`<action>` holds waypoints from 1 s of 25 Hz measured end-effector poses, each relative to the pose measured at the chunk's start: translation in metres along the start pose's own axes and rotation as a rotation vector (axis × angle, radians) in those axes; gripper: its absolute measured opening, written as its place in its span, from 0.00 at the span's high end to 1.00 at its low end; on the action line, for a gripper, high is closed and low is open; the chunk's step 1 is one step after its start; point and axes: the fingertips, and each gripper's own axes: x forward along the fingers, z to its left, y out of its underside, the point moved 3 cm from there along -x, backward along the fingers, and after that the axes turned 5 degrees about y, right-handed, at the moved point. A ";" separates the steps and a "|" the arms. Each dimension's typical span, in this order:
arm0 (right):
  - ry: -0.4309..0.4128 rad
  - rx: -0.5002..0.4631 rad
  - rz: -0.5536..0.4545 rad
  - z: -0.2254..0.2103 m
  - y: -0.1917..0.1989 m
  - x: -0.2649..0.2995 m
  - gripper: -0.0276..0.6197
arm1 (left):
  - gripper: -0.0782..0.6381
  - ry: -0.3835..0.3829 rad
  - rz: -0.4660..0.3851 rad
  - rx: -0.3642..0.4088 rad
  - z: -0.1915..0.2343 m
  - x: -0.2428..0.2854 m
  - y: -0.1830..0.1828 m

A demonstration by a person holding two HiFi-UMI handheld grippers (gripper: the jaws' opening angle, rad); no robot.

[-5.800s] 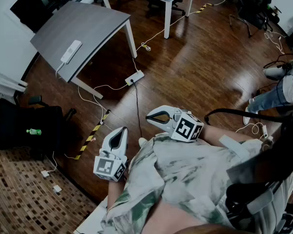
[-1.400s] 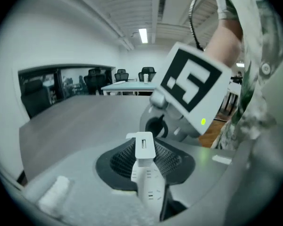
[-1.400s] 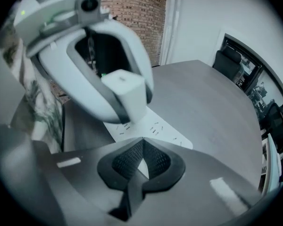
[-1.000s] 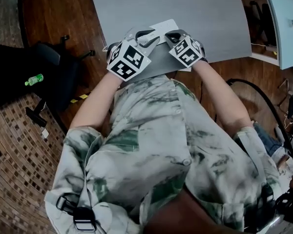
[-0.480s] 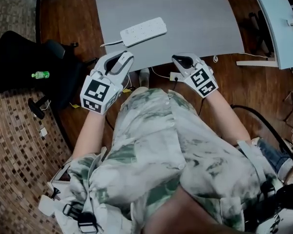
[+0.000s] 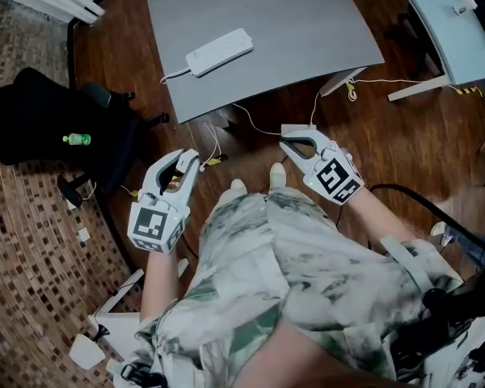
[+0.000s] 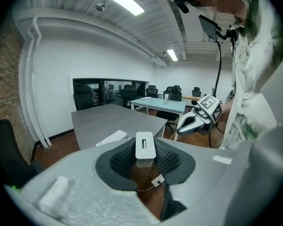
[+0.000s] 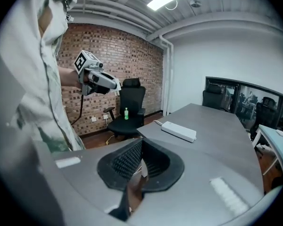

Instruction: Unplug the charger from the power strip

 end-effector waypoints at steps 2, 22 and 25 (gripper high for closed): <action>0.006 -0.006 -0.001 0.020 -0.003 -0.005 0.95 | 0.74 0.017 -0.014 0.019 -0.011 -0.010 0.002; 0.143 0.059 -0.082 0.262 -0.056 -0.068 0.95 | 0.75 0.292 -0.102 0.105 -0.142 -0.165 0.101; 0.141 0.028 -0.089 0.289 -0.063 -0.078 0.95 | 0.75 0.304 -0.113 0.134 -0.152 -0.182 0.101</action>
